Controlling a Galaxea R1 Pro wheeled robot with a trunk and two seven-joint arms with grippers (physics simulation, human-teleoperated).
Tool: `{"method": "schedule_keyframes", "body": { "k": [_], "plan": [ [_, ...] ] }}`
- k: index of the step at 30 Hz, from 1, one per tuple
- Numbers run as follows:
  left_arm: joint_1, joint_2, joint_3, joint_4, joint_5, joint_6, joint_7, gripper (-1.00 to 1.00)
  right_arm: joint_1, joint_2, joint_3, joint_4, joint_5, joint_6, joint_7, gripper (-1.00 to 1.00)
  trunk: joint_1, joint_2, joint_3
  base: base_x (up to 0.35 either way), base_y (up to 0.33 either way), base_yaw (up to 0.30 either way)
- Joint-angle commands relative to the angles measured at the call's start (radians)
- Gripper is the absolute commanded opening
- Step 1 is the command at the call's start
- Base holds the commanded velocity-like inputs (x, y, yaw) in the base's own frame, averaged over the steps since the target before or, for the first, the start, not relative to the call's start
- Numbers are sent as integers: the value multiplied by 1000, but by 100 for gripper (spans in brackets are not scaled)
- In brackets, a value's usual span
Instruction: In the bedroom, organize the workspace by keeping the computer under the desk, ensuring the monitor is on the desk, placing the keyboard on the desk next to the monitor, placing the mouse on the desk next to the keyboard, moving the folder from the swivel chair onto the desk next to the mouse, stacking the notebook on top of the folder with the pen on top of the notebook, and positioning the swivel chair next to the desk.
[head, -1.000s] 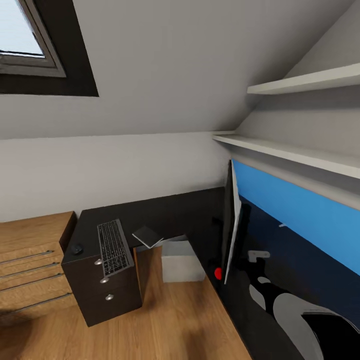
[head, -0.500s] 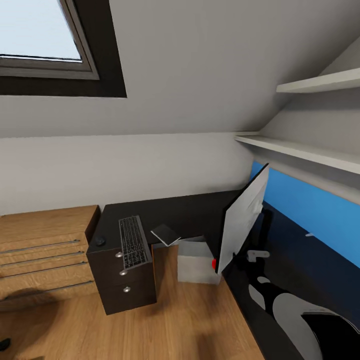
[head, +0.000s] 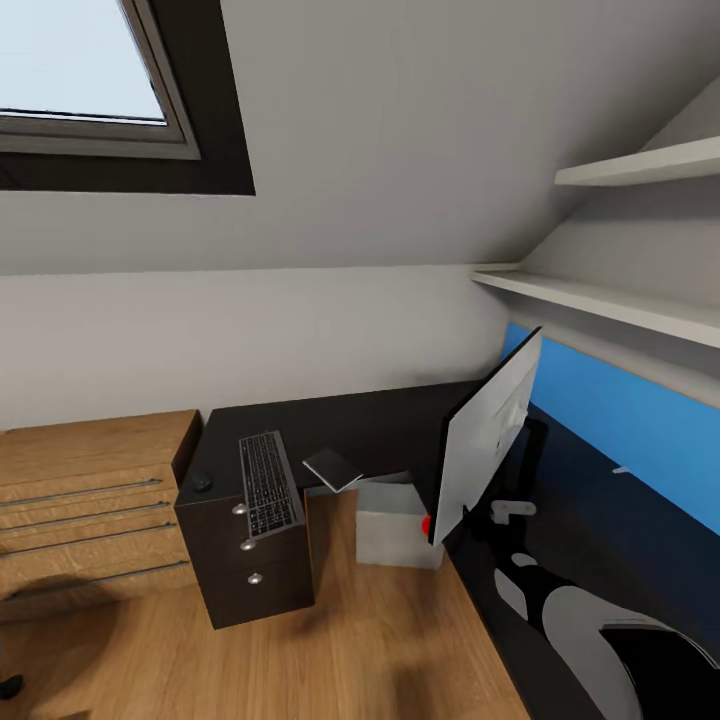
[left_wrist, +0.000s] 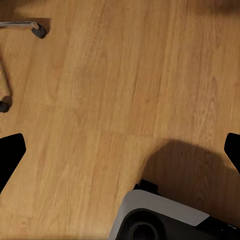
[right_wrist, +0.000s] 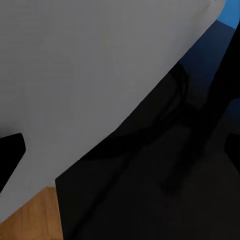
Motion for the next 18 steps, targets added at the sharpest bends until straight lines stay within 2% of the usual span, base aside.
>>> {"method": "schedule_keyframes", "body": {
  "k": [1, 5, 11, 18],
  "plan": [
    [0, 1, -9, -2, 8, -3, 7, 100, -1, 0, 2, 1, -1, -3, -2, 100, 0, -1, -1, 0, 0, 0],
    [0, 1, -9, -2, 8, -3, 7, 100, -1, -1, 2, 2, 0, -3, -2, 100, 0, -1, -1, 0, 0, -45],
    [0, 1, -9, -2, 8, -3, 7, 100, -1, -1, 2, 2, 0, -3, -2, 100, 0, -1, 1, 0, 0, -142],
    [0, 1, -9, -2, 8, -3, 7, 100, -1, -1, 2, 1, 0, -4, -2, 100, 0, -1, 2, 0, 0, -36]
  ]
}}
